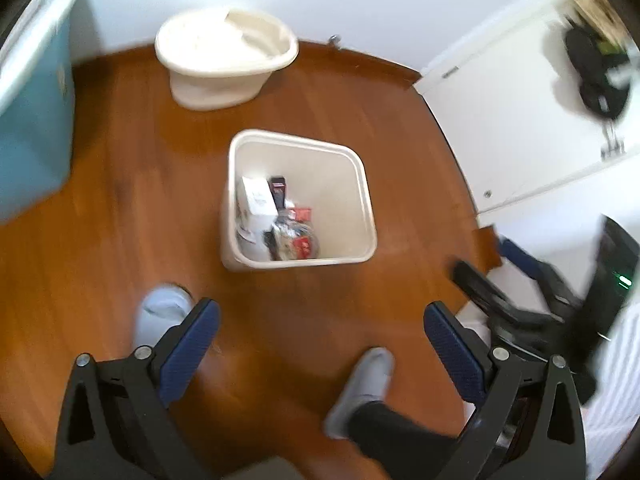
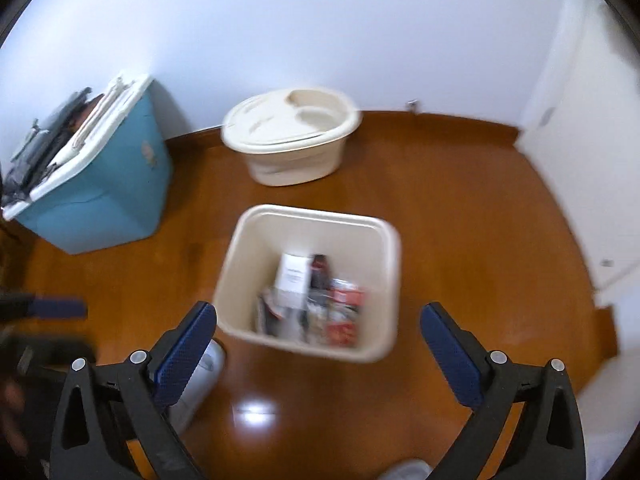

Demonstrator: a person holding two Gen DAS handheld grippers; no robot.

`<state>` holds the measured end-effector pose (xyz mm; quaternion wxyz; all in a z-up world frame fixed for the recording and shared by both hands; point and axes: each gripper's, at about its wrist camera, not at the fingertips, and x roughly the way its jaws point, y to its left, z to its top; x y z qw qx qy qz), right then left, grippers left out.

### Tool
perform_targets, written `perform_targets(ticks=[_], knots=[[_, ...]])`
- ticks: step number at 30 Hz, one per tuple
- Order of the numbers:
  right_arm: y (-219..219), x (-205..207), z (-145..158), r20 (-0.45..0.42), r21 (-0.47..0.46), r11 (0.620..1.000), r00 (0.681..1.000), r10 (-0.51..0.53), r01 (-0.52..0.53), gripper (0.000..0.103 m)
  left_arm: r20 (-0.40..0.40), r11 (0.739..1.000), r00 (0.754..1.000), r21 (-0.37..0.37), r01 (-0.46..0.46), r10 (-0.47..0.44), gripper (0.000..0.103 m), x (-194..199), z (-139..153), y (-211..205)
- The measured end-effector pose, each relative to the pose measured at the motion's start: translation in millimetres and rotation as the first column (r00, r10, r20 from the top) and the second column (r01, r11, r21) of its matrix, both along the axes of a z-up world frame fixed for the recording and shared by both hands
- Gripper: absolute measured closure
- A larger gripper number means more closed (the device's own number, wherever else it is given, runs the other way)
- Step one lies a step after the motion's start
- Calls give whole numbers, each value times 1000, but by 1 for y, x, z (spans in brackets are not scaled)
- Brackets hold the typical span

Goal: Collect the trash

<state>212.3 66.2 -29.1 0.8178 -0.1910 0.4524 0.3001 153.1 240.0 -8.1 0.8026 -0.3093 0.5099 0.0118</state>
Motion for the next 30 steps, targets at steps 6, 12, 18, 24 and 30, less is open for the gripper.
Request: perform_targets(ticks=[6,12,18,24,30], knots=[[-82,-89,16,32,7,995,994,-102,102,0,144,967,976,223,128,-162,0,-93,31,-45],[-121,-177,35,69,183,981,994,-80,66,0,61,854,955,466,230,-290,0,-139,15,-90],[-134,-215,26,66,222,975,997,-28,13,0,33,847,963,485,218,-267,0,-167,14,-97],[-146,-207,25,52,265,963,996,-70,54,0,60,839,966,512,185,-250,0,-177,15,-101],[-133,-209,17,56,229,973,998,-33,19,0,43,845,971,504,181,-233,0,-174,7,-95]])
